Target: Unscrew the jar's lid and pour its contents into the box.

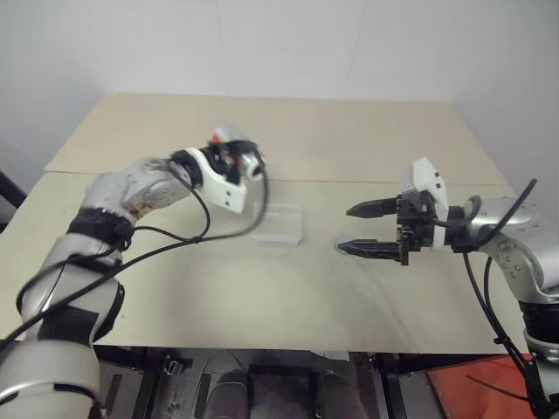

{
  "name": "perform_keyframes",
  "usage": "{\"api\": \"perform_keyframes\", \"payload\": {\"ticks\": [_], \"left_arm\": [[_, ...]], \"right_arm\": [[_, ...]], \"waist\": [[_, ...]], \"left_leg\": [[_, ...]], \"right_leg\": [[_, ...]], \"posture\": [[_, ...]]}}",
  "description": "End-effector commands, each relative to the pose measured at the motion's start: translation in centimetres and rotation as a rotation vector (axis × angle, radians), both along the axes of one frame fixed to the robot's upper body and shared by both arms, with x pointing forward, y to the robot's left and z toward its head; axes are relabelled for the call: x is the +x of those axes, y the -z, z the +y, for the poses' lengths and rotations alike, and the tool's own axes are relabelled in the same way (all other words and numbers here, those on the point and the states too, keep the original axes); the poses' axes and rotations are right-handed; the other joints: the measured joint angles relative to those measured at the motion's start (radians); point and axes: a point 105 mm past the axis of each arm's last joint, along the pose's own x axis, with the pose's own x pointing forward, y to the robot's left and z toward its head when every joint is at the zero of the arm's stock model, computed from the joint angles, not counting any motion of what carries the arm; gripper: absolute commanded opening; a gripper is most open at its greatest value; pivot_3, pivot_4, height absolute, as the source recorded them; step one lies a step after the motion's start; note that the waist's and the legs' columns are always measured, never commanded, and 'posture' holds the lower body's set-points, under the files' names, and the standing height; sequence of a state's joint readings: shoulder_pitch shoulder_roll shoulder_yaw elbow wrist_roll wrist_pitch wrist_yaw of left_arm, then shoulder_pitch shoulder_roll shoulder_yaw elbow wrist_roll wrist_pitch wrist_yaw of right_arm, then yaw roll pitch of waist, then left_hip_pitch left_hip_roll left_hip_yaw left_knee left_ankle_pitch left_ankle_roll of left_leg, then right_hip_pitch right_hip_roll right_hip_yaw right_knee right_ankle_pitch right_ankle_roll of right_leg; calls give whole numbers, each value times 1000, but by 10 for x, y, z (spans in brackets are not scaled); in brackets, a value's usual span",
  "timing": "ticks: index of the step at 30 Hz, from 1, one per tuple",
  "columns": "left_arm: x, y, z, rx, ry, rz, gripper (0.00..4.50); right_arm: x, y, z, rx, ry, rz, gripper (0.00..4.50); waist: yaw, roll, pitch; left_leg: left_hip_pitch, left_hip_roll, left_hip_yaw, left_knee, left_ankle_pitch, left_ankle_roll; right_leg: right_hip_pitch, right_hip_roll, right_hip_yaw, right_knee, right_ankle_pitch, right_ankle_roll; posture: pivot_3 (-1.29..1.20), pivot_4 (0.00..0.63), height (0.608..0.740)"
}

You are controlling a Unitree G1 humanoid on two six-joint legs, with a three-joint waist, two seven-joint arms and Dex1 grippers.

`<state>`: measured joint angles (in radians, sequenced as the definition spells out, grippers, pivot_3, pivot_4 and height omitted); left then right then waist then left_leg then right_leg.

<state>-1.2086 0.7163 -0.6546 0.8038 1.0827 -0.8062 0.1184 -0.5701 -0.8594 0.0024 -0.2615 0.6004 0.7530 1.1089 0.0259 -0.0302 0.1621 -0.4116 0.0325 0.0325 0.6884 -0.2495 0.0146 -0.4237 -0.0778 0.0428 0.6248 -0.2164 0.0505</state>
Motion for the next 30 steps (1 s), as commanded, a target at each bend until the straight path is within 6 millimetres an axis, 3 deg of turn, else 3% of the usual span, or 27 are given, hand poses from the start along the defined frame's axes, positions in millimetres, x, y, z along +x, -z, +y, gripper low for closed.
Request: {"api": "perform_keyframes", "payload": {"ticks": [1,8,19,24,30], "left_arm": [[2,4,-24,109,104,-151,1969],[9,31,-29,294,129,-217,1969],[9,14,-33,189,141,-267,1969],[9,3,-29,57,98,-207,1969],[11,-21,-3,-309,-40,20,1969]], "right_arm": [[2,-8,0,-1,8,-35,4411],[-1,-21,3,54,24,-53,4411],[-1,-22,6,71,42,-55,4411],[1,-23,7,65,37,-59,4411],[4,-23,7,55,32,-59,4411]], "waist": [[1,0,0],[-15,0,0],[-13,0,0],[-13,0,0],[-17,0,0]], "left_leg": [[0,0,0,0,0,0],[-4,1,0,1,0,0],[-5,0,0,2,0,0],[-5,0,0,3,0,0],[-5,1,0,3,0,0]], "right_leg": [[0,0,0,1,0,0],[-5,0,0,4,0,0],[-5,0,0,5,0,0],[-5,0,0,5,0,0],[-5,0,0,5,0,0]], "posture": [[0,150,740],[0,150,740],[0,150,740],[0,150,740],[0,150,740]]}}
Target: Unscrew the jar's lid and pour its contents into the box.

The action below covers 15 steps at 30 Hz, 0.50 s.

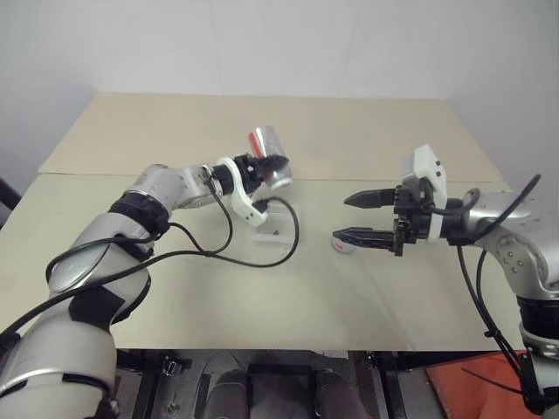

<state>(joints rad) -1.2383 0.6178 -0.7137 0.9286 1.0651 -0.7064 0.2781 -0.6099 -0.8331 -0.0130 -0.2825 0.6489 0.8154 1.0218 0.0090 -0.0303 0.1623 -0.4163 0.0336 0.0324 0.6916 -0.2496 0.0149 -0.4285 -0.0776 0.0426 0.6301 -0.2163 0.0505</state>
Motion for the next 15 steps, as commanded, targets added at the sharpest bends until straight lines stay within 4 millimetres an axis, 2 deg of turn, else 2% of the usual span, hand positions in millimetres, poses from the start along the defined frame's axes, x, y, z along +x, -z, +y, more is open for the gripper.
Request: {"api": "perform_keyframes", "payload": {"ticks": [1,3,9,11,15], "left_arm": [[-1,-25,19,-237,-42,95,1969],[-3,-27,25,-342,-49,171,1969],[-2,-30,44,-933,-101,505,1969],[-5,-24,52,-1130,-104,649,1969],[-15,-11,62,-1409,-91,900,1969]], "right_arm": [[0,-10,0,4,-8,-45,4411],[1,-10,0,3,-8,-44,4411],[2,-9,2,10,-8,-35,4411],[3,-9,2,17,8,-37,4411],[7,-12,3,43,37,-44,4411]], "waist": [[-1,0,0],[0,0,0],[3,0,0],[1,0,0],[-4,0,0]], "left_leg": [[0,0,0,0,0,0],[0,0,0,0,0,0],[-1,0,-1,3,0,0],[-1,0,-1,3,0,0],[0,0,-2,4,0,0]], "right_leg": [[0,0,0,0,0,0],[0,0,0,0,0,0],[1,0,-1,2,0,0],[2,0,-1,2,0,0],[2,0,-1,2,0,0]], "posture": [[0,150,740],[0,150,740],[0,150,740],[0,150,740],[0,150,740]]}}
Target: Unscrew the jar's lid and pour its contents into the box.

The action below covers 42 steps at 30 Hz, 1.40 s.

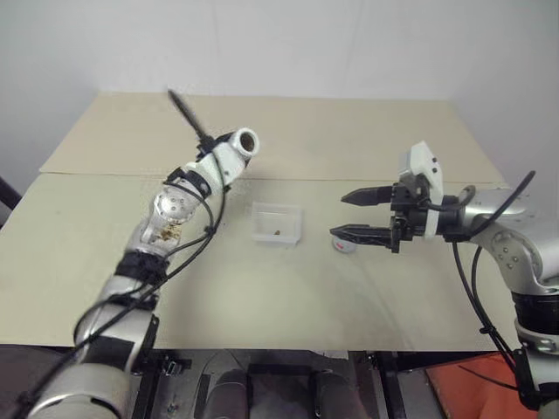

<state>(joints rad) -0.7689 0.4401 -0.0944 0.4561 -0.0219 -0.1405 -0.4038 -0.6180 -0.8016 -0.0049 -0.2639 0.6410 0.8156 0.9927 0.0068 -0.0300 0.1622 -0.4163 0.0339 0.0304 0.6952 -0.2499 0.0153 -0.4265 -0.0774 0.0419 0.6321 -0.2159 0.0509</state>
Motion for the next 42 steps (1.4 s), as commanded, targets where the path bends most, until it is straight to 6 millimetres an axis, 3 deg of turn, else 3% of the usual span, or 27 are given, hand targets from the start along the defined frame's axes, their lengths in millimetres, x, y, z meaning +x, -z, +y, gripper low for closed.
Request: {"api": "perform_keyframes", "payload": {"ticks": [1,11,19,27,37,42], "left_arm": [[-7,-16,11,-257,9,106,1969],[-24,29,26,-388,-82,251,1969],[-31,49,24,-449,-48,259,1969],[-40,63,30,-377,-68,259,4465],[-68,68,34,-301,-49,290,4465],[-96,74,31,-269,50,380,4465]], "right_arm": [[1,-14,0,24,23,-50,4411],[5,-10,-3,18,67,-55,4411],[3,-9,-4,14,63,-50,4411],[-1,-8,-2,14,43,-51,4500],[-4,-5,-2,18,52,-41,4500],[-8,-2,-2,18,56,-36,4500]], "waist": [[-3,0,0],[-2,0,0],[1,0,0],[2,0,0],[2,0,0],[0,0,0]], "left_leg": [[0,0,0,0,0,0],[1,0,-1,0,0,0],[2,-1,-1,0,0,0],[2,-1,-1,0,0,0],[3,0,-1,-1,0,0],[3,0,-1,-1,0,0]], "right_leg": [[0,0,0,0,0,0],[2,0,0,-2,0,0],[2,0,0,-3,0,0],[2,0,0,-4,0,0],[3,0,0,-5,0,0],[2,0,0,-5,0,0]], "posture": [[0,150,740],[0,150,740],[0,150,740],[0,150,740],[0,150,740],[0,150,740]]}}
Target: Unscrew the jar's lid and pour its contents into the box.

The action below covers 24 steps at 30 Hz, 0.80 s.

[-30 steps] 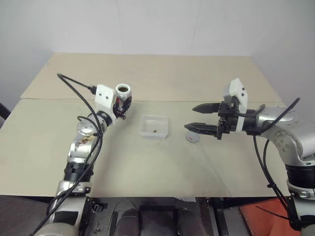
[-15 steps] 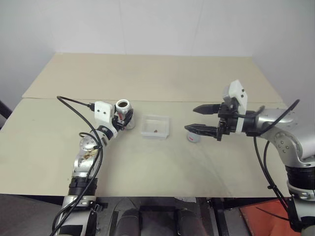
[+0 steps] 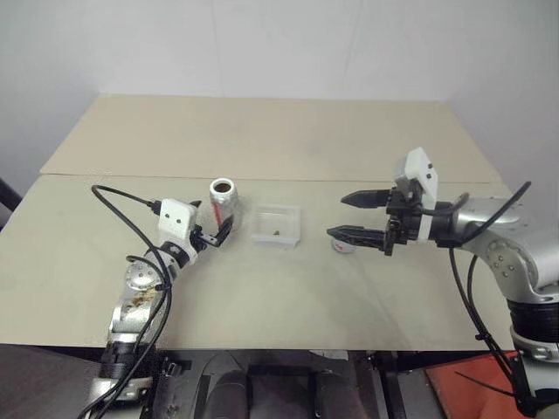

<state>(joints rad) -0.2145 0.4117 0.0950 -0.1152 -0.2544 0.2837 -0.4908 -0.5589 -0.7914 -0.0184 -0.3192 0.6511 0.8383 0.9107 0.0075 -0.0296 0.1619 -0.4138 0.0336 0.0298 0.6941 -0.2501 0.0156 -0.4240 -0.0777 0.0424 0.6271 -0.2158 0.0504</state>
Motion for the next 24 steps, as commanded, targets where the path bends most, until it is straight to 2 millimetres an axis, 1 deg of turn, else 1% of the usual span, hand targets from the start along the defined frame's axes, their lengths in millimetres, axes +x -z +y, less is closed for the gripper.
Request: {"api": "perform_keyframes", "payload": {"ticks": [1,4,6,9,11,14,18,21,24], "left_arm": [[-22,-12,-5,13,98,-9,4465],[-43,-18,0,35,169,12,4465],[-57,-30,-1,60,275,0,4465],[-67,-51,-1,102,393,2,4465],[-73,-61,0,143,463,-2,4465],[-77,-73,3,186,537,3,4465],[-82,-75,7,239,635,36,4465],[-77,-75,12,272,631,33,4465],[-72,-78,13,274,619,7,4465]], "right_arm": [[-7,-11,-1,15,-5,-47,4500],[-10,-10,-3,15,2,-43,4500],[-9,-9,-5,3,16,-48,4500],[-10,-8,-7,-7,21,-58,4500],[-11,-9,-8,-11,20,-63,4500],[-13,-9,-10,-20,17,-75,4500],[-16,-9,-13,-30,6,-97,4500],[-18,-9,-15,-34,6,-107,4500],[-19,-8,-17,-36,7,-110,4500]], "waist": [[-1,0,0],[-4,0,0],[-6,0,0],[-2,0,0],[-2,0,0],[-4,0,0],[-7,0,0],[-9,1,0],[-7,0,0]], "left_leg": [[0,0,0,0,0,0],[0,0,0,0,0,0],[1,1,0,-1,0,0],[2,1,0,-1,0,0],[3,0,1,-1,0,0],[3,0,1,-1,-1,1],[3,1,2,-1,-1,1],[4,1,2,-2,-1,1],[4,1,2,-2,-1,1]], "right_leg": [[0,0,0,0,0,0],[0,0,0,-1,0,0],[0,0,0,0,0,0],[1,0,0,0,-1,-1],[2,0,0,-1,-1,-1],[1,0,1,-2,-1,-1],[1,0,1,-1,-1,-1],[1,0,1,-1,-1,-1],[1,0,1,-1,-1,-1]], "posture": [[0,150,740],[0,150,740],[0,150,740],[0,150,740],[0,150,740],[0,150,740],[0,150,740],[0,150,740],[0,150,740]]}}
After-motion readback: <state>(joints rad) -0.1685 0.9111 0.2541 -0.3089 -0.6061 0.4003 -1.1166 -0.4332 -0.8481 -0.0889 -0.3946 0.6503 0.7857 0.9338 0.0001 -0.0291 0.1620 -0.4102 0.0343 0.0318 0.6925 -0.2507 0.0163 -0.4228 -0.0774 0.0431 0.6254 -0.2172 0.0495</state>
